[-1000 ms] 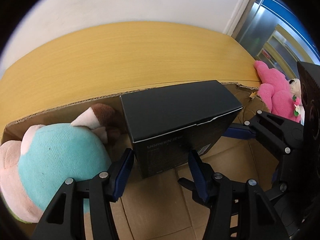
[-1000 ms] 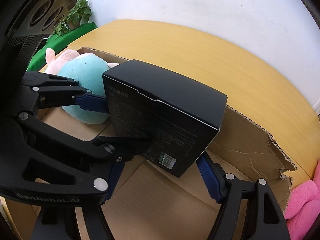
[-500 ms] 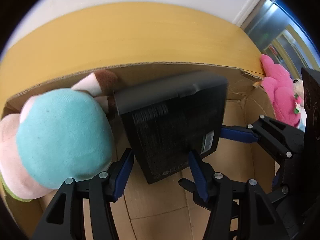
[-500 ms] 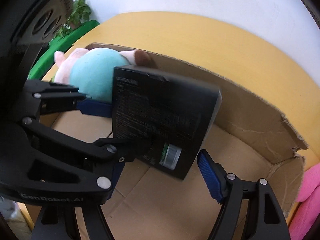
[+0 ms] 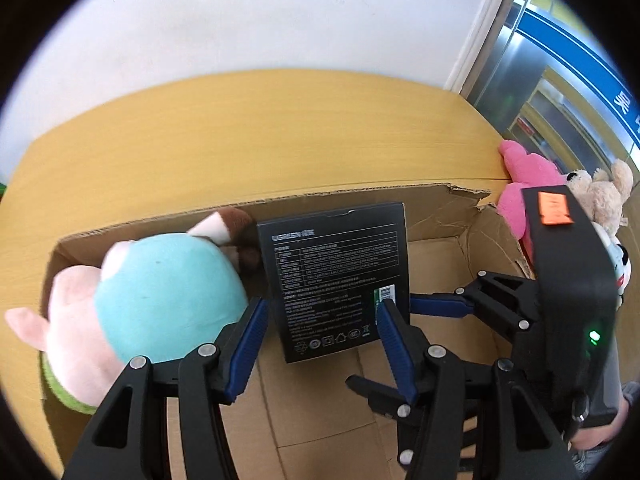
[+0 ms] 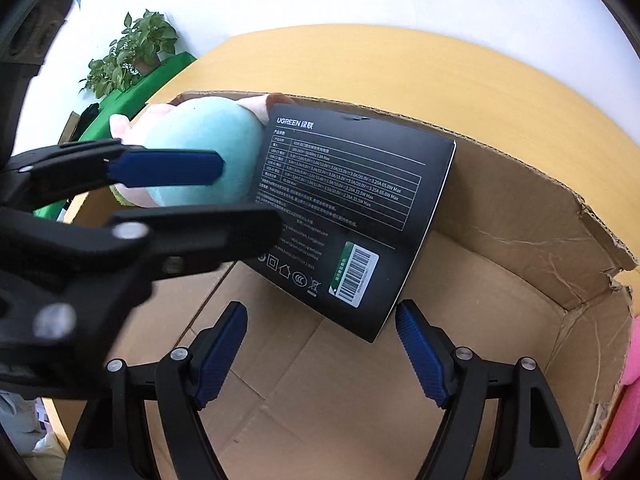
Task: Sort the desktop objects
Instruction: 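Lower the black box beside the pig plush and open both grippers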
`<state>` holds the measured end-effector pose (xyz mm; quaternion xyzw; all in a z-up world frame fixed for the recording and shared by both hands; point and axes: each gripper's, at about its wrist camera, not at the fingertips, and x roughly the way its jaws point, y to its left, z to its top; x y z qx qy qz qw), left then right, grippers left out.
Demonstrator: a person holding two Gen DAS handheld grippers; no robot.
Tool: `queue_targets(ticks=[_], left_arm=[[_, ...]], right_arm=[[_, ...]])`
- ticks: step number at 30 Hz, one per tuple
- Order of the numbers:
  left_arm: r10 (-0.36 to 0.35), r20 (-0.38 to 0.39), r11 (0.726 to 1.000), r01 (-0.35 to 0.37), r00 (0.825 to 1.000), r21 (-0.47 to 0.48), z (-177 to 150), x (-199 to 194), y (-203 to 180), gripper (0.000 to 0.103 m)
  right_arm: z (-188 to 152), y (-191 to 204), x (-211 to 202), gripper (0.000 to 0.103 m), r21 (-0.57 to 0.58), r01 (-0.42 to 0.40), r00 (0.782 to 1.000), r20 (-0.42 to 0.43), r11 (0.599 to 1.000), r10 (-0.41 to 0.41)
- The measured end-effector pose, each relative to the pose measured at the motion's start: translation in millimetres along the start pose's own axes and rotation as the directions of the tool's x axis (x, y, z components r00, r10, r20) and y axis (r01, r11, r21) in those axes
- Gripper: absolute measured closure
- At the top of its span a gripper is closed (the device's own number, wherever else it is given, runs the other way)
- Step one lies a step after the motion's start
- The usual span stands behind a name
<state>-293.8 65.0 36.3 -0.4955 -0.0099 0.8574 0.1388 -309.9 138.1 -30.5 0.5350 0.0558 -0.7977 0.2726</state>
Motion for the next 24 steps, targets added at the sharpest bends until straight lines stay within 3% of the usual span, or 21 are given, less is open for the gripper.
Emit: queue_targets(ticks=[7, 8, 11, 16, 20, 24], left_arm=[[-0.086, -0.075, 0.995, 0.081, 0.993, -0.063, 4, 32, 8, 0.047], [-0.077, -0.048, 0.995, 0.073, 0.996, -0.068, 4, 34, 10, 0.046], [-0.126, -0.059, 0.985, 0.117, 0.990, -0.125, 1, 43, 20, 0.046], [-0.104, -0.061, 0.992, 0.099, 0.993, -0.080, -4, 35, 14, 0.046], [-0.105, -0.113, 0.990, 0.094, 0.988, -0.101, -7, 29, 15, 0.046], [-0.095, -0.158, 0.993, 0.081, 0.983, -0.091, -8, 33, 12, 0.046]], right_arm=[[-5, -5, 1, 0.026, 0.008, 0.028, 0.999, 0.034, 1.000, -0.028], [-5, -5, 2, 0.026, 0.013, 0.026, 0.999, 0.039, 1.000, -0.027], [-23, -19, -9, 0.025, -0.002, 0.029, 0.998, 0.050, 1.000, -0.029], [-30, -26, -11, 0.027, 0.002, 0.015, 0.998, 0.057, 1.000, -0.015], [-31, -24, -17, 0.027, 0.034, -0.046, 0.998, 0.032, 0.998, 0.045], [-34, -17, -15, 0.026, 0.029, -0.044, 0.999, -0.014, 0.999, 0.045]])
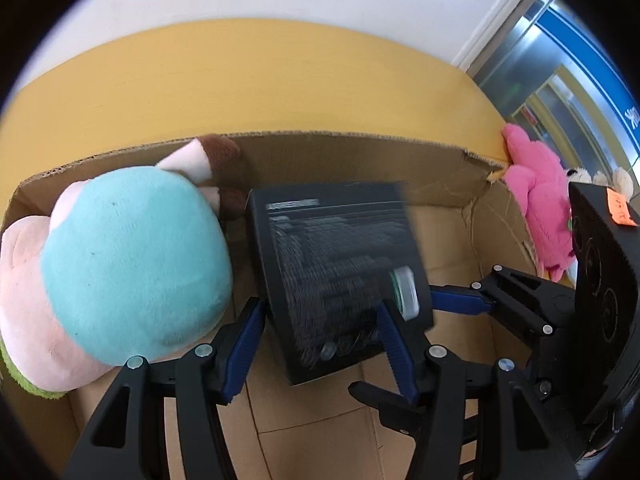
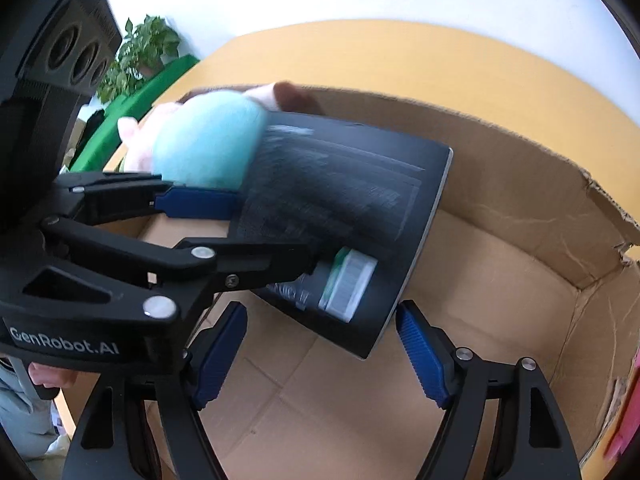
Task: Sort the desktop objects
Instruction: 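Lower the black box beside the pig plush and open both grippers, then withdraw both grippers from the box toward the black sunglasses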
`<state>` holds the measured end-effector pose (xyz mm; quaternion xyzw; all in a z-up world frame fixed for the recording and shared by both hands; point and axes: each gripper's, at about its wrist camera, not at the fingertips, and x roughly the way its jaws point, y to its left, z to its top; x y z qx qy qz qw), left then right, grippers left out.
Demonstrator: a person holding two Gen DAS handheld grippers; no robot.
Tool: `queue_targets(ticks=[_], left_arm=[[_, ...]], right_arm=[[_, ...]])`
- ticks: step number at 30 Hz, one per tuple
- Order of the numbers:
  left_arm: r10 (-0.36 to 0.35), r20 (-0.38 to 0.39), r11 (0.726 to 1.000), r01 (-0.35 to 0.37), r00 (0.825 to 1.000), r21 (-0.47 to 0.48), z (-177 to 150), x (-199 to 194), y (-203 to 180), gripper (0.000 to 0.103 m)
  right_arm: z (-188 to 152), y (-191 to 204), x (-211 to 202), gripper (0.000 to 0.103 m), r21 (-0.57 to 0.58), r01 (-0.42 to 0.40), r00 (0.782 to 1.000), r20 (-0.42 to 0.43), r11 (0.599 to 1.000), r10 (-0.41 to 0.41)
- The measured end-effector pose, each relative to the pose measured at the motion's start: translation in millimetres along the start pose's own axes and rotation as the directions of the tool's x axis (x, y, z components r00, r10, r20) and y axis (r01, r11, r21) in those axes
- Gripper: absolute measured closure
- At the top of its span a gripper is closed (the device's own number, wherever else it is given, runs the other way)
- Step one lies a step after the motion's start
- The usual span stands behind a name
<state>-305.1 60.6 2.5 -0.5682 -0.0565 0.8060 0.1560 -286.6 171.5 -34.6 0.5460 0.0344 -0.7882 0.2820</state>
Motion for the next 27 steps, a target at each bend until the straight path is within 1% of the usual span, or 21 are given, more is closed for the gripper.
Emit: queue_targets(ticks=[2, 4, 8, 10, 11, 13, 15, 16, 17, 18, 19, 20, 21, 22, 24, 26, 27], left_arm=[[0.011, -0.011, 1.000, -0.011, 1.000, -0.008, -1, 2, 1, 0.046], [0.023, 0.011, 1.000, -0.023, 1.000, -0.010, -1, -1, 1, 0.046], [0.025, 0.106, 1.000, -0.023, 0.994, -0.020, -7, -30, 8, 0.046], [0.038, 0.176, 0.999, -0.038, 0.984, -0.007, -14, -52, 7, 0.046], [0.056, 0.221, 0.998, -0.061, 0.974, 0.014, -22, -67, 4, 0.046], [0.087, 0.296, 0.992, -0.110, 0.951, 0.063, -44, -95, 0, 0.044], [0.106, 0.325, 0.984, -0.146, 0.940, 0.100, -66, -115, -1, 0.044], [0.127, 0.340, 0.978, -0.175, 0.932, 0.115, -80, -126, 0, 0.044], [0.153, 0.356, 0.970, -0.209, 0.922, 0.123, -96, -137, 1, 0.043], [0.168, 0.364, 0.967, -0.226, 0.916, 0.122, -111, -146, 4, 0.041], [0.176, 0.367, 0.966, -0.232, 0.913, 0.114, -129, -155, 9, 0.037], [0.176, 0.367, 0.968, -0.229, 0.913, 0.106, -142, -161, 15, 0.036], [0.178, 0.369, 0.969, -0.228, 0.912, 0.096, -152, -165, 18, 0.033], [0.188, 0.373, 0.969, -0.233, 0.908, 0.079, -165, -169, 23, 0.033], [0.206, 0.373, 0.971, -0.235, 0.905, 0.033, -185, -173, 35, 0.033], [0.197, 0.374, 0.979, -0.202, 0.906, -0.026, -202, -184, 48, 0.033], [0.190, 0.386, 0.982, -0.183, 0.903, -0.055, -211, -191, 52, 0.033]], right_arm=[[0, -1, 2, 0.026, 0.015, 0.018, 1.000, -0.011, 1.000, -0.018], [-3, -5, -1, 0.025, 0.039, 0.024, 1.000, -0.007, 0.999, -0.023], [-12, -6, -23, 0.019, 0.050, 0.073, 0.996, 0.037, 0.996, -0.075], [-19, -3, -36, 0.016, 0.046, 0.095, 0.993, 0.062, 0.994, -0.098], [-26, 3, -48, 0.014, 0.037, 0.108, 0.990, 0.085, 0.993, -0.111], [-40, 12, -68, 0.011, 0.021, 0.126, 0.984, 0.123, 0.992, -0.128], [-68, 27, -98, 0.006, 0.013, 0.143, 0.972, 0.185, 0.990, -0.142], [-83, 22, -114, 0.004, 0.012, 0.146, 0.968, 0.207, 0.989, -0.145], [-100, 29, -128, 0.002, 0.017, 0.153, 0.959, 0.240, 0.988, -0.153], [-109, 36, -135, 0.000, 0.025, 0.163, 0.951, 0.262, 0.986, -0.164], [-118, 48, -137, 0.000, 0.034, 0.172, 0.943, 0.283, 0.984, -0.175], [-134, 54, -142, 0.000, 0.045, 0.174, 0.939, 0.294, 0.984, -0.179], [-143, 58, -143, 0.000, 0.057, 0.182, 0.936, 0.295, 0.982, -0.191], [-162, 54, -153, 0.000, 0.073, 0.199, 0.931, 0.297, 0.977, -0.211], [-179, 59, -153, 0.000, 0.104, 0.223, 0.922, 0.301, 0.969, -0.245], [-196, 64, -150, 0.000, 0.124, 0.236, 0.917, 0.300, 0.964, -0.263], [-202, 67, -148, 0.000, 0.129, 0.249, 0.915, 0.292, 0.960, -0.277]])
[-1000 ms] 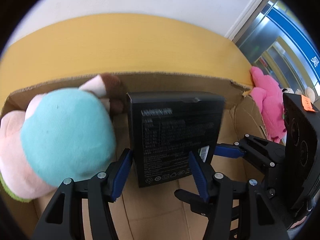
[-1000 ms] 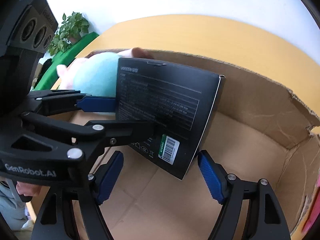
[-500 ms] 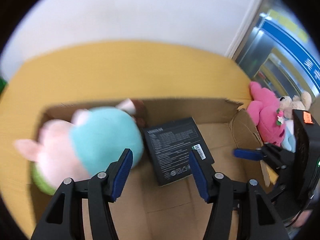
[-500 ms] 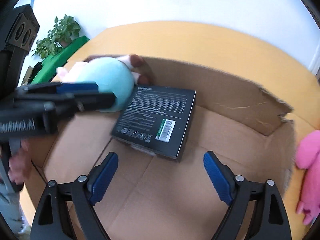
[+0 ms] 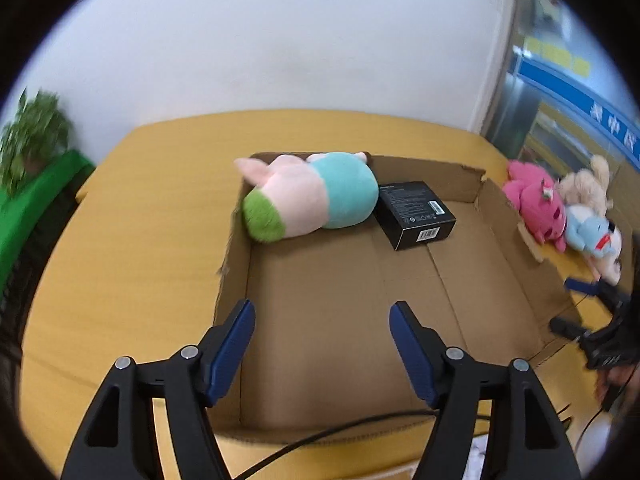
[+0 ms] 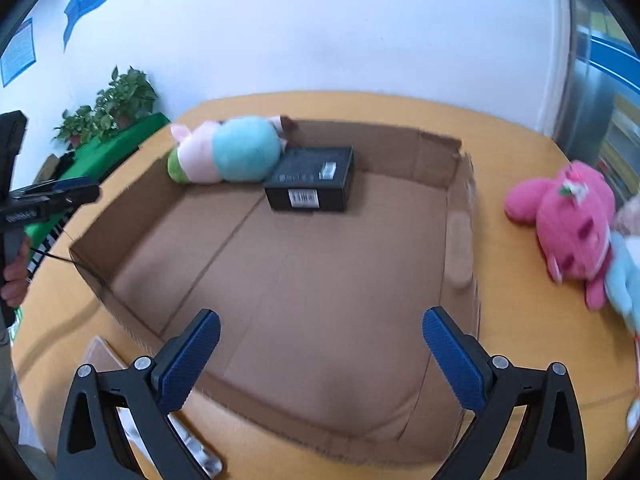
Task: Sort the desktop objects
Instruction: 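Withdraw both grippers from the box toward the black sunglasses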
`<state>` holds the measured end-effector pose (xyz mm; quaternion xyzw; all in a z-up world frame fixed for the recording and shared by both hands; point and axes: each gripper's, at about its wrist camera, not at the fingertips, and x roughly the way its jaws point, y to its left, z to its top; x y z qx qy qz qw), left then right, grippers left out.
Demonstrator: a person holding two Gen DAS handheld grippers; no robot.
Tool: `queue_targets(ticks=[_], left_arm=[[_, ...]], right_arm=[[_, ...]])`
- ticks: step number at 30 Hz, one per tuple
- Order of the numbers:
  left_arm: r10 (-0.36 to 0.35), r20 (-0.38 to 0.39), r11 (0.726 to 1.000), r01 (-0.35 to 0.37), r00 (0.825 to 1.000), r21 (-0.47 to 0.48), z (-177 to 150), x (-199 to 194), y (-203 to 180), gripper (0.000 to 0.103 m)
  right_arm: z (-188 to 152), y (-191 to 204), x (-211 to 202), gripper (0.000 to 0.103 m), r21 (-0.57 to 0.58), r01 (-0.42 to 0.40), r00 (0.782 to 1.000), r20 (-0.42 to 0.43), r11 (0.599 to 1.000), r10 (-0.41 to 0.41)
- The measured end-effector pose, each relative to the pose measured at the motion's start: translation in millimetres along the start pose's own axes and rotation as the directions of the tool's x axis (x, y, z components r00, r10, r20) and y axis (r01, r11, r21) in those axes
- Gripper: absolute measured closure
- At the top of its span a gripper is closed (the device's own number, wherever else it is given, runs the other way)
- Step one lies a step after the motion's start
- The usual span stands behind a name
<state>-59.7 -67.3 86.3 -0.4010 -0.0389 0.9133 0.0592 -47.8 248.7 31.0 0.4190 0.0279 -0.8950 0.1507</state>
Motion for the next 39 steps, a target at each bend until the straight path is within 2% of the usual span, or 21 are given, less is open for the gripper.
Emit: queue_targets(ticks=[2, 5, 6, 7, 9, 10, 14, 19, 25, 29, 33, 39], left_arm=[[-0.009, 0.052, 0.998, 0.012, 0.999, -0.055, -7, -25, 8, 0.033], [0.006, 0.132, 0.998, 0.002, 0.991, -0.063, -11, -68, 13, 0.032], [0.019, 0.152, 0.999, -0.012, 0.988, -0.048, -12, -78, 12, 0.023], [0.043, 0.160, 0.999, -0.038, 0.986, -0.031, -14, -84, 11, 0.019], [0.090, 0.137, 0.996, -0.092, 0.986, 0.005, -19, -79, 7, 0.019], [0.094, 0.114, 0.995, -0.096, 0.989, 0.016, -22, -72, 7, 0.019], [0.026, 0.020, 1.000, -0.026, 0.999, -0.004, -37, -25, 12, 0.020], [0.009, -0.064, 0.998, -0.013, 0.998, -0.059, -55, 12, 23, 0.021], [0.028, -0.049, 0.999, -0.029, 0.998, -0.032, -67, 7, 14, 0.021], [0.055, -0.041, 0.998, -0.055, 0.998, -0.011, -70, 4, 7, 0.021], [0.088, 0.029, 0.995, -0.087, 0.996, -0.058, -69, -15, 5, 0.021], [0.085, 0.232, 0.989, -0.054, 0.969, -0.134, -69, -76, -8, 0.021]], right_arm=[[-7, 6, 6, 0.000, 0.006, 0.007, 1.000, 0.002, 1.000, -0.007], [-17, 10, 7, 0.000, 0.025, 0.016, 1.000, 0.018, 1.000, -0.017], [-20, 9, 4, 0.000, 0.033, 0.023, 1.000, 0.021, 0.999, -0.023], [-22, 9, 5, 0.000, 0.044, 0.028, 0.999, 0.025, 0.999, -0.029], [-27, 7, 5, 0.000, 0.063, 0.036, 0.999, 0.033, 0.997, -0.038], [-30, 7, 6, 0.000, 0.069, 0.041, 0.998, 0.034, 0.997, -0.044], [-39, 7, 7, 0.000, 0.088, 0.046, 0.997, 0.057, 0.995, -0.051], [-42, -8, 4, 0.000, 0.118, 0.029, 0.998, 0.057, 0.993, -0.036], [-43, -13, 4, 0.000, 0.099, 0.045, 0.996, 0.077, 0.994, -0.053], [-41, -18, 3, 0.000, 0.101, 0.076, 0.995, 0.061, 0.992, -0.083], [-39, -8, -8, 0.000, 0.069, 0.154, 0.985, 0.063, 0.986, -0.158], [-42, 6, -49, 0.000, 0.073, 0.120, 0.981, 0.142, 0.990, -0.129]])
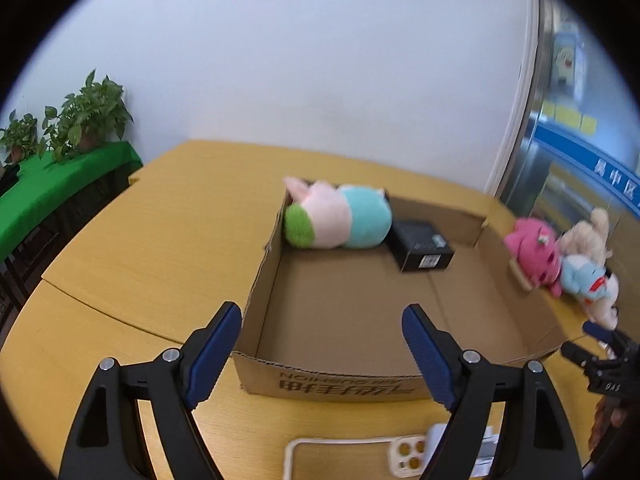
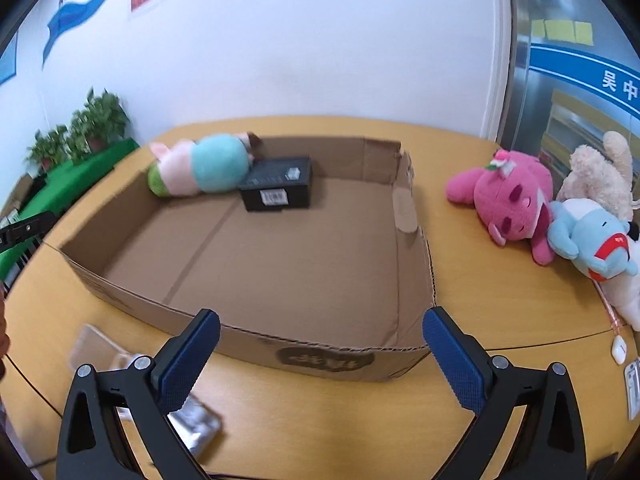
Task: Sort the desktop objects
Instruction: 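Withdraw both grippers from the box toward the black sunglasses, then close the right gripper on the black sunglasses temple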
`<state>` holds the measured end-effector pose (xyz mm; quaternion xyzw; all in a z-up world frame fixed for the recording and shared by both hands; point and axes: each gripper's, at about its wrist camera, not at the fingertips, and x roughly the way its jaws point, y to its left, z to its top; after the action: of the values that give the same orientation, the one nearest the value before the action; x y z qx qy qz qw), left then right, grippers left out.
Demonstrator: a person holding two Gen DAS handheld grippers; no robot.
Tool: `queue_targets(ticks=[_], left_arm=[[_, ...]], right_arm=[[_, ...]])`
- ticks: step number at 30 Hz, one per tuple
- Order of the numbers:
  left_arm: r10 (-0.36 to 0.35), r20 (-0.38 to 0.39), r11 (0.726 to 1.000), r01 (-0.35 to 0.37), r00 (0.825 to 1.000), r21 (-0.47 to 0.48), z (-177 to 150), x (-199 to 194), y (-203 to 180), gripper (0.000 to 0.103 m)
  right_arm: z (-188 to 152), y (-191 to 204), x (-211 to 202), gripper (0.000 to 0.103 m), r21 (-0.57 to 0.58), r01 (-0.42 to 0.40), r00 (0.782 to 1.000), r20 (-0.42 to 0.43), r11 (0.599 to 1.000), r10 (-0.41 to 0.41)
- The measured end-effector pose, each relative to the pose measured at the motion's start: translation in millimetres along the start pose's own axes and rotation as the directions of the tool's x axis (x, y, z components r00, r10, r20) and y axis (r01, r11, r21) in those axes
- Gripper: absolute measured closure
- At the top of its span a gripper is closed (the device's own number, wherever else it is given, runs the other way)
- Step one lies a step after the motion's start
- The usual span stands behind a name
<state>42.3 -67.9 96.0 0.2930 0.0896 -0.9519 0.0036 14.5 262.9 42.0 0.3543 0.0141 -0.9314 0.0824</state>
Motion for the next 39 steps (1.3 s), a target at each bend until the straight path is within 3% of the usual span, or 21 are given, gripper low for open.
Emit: queue_targets(ticks=[5, 9, 13, 16, 19, 23, 25, 27, 29, 31, 37, 39], left_arm=[[0.033, 0.077, 0.992, -0.042, 0.997, 0.122, -3, -33, -30, 0.020], [0.026, 0.049, 0.975, -0.036, 0.998, 0.218, -14, -45, -53, 0.019], [-0.027, -0.003, 0.978, 0.027, 1.000, 0.206, -27, -52, -63, 0.019], [-0.030, -0.008, 0.980, 0.031, 1.000, 0.196, -35, -50, -66, 0.019], [-0.060, -0.019, 0.985, 0.063, 0.998, 0.164, -43, -48, -65, 0.019], [-0.080, -0.069, 0.980, 0.091, 0.994, 0.179, -59, -45, -70, 0.019], [-0.075, -0.101, 0.975, 0.094, 0.992, 0.200, -68, -41, -74, 0.019], [-0.080, -0.131, 0.973, 0.106, 0.988, 0.203, -76, -38, -77, 0.019], [-0.090, -0.166, 0.972, 0.123, 0.982, 0.199, -83, -34, -81, 0.019], [-0.096, -0.190, 0.972, 0.133, 0.977, 0.195, -88, -31, -84, 0.019], [-0.107, -0.239, 0.968, 0.156, 0.965, 0.196, -97, -27, -93, 0.019], [-0.120, -0.254, 0.969, 0.169, 0.960, 0.181, -98, -25, -93, 0.019]], right_arm=[[5, 11, -31, 0.000, 0.005, -0.032, 0.998, 0.061, 0.999, 0.031], [1, 28, -53, 0.000, -0.037, -0.063, 0.993, 0.099, 0.997, 0.066], [-7, 39, -74, 0.000, -0.061, -0.050, 0.988, 0.143, 0.997, 0.058], [-13, 40, -92, 0.000, -0.075, -0.013, 0.977, 0.213, 0.997, 0.028], [-17, 39, -98, 0.000, -0.120, -0.040, 0.974, 0.215, 0.992, 0.065], [-39, 35, -81, 0.000, -0.266, -0.029, 0.991, 0.120, 0.964, 0.063], [-61, 23, -61, 0.000, -0.332, -0.092, 0.996, -0.009, 0.939, 0.094], [-76, 15, -48, 0.000, -0.338, -0.179, 0.983, -0.105, 0.924, 0.152], [-90, 10, -33, 0.000, -0.348, -0.270, 0.956, -0.208, 0.898, 0.207], [-100, 16, -28, 0.000, -0.392, -0.314, 0.940, -0.255, 0.865, 0.226], [-99, 36, -21, 0.000, -0.560, -0.430, 0.898, -0.347, 0.708, 0.271], [-97, 41, -11, 0.000, -0.606, -0.481, 0.870, -0.418, 0.634, 0.261]])
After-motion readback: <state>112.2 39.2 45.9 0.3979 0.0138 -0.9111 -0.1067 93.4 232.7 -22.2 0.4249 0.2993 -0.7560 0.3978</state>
